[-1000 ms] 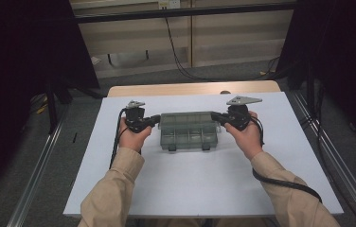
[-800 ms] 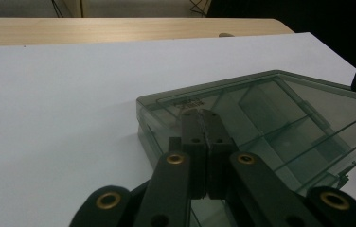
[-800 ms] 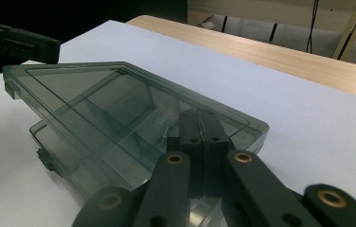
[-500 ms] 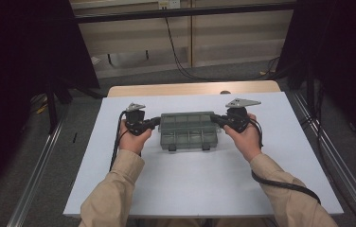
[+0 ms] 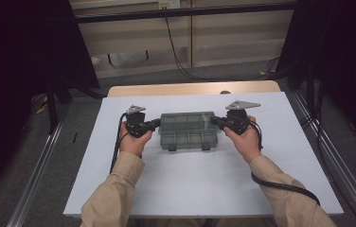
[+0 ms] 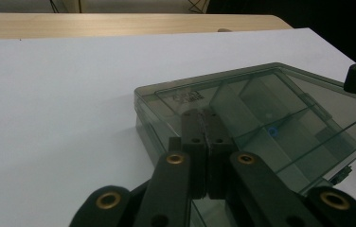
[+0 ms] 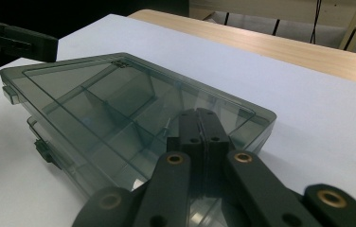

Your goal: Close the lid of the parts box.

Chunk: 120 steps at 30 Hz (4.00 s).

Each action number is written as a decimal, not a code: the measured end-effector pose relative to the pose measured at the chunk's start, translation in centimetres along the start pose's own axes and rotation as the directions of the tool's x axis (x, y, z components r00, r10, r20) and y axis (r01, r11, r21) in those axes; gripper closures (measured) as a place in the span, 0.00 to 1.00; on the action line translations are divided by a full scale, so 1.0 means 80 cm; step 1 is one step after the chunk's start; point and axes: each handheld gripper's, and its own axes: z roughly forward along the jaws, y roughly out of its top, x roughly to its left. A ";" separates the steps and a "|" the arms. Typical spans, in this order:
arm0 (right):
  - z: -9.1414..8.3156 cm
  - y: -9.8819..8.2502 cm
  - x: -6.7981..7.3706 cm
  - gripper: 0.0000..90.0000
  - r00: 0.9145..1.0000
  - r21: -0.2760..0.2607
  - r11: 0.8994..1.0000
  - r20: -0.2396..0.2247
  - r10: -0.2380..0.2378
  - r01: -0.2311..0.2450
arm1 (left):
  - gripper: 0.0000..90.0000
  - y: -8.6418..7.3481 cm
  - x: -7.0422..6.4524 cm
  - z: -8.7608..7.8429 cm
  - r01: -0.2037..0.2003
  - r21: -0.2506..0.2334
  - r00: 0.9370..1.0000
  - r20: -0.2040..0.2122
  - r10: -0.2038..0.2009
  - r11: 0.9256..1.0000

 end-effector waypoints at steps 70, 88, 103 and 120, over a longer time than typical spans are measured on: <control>0.004 -0.033 0.003 1.00 1.000 0.016 1.000 0.003 -0.015 0.015 | 1.00 -0.033 -0.006 0.011 -0.014 0.018 1.000 0.022 0.014 1.000; 0.006 -0.041 0.004 1.00 1.000 0.009 1.000 0.000 -0.008 0.008 | 1.00 -0.040 -0.006 0.013 -0.006 0.016 1.000 0.021 0.006 1.000; 0.007 -0.045 0.008 1.00 1.000 0.010 1.000 0.000 -0.020 0.020 | 1.00 -0.042 -0.009 0.014 -0.015 0.018 0.999 0.038 0.014 1.000; 0.006 -0.049 0.011 1.00 0.998 -0.005 0.998 0.012 -0.057 0.057 | 1.00 -0.045 -0.019 0.017 -0.038 0.023 0.999 0.037 0.037 0.999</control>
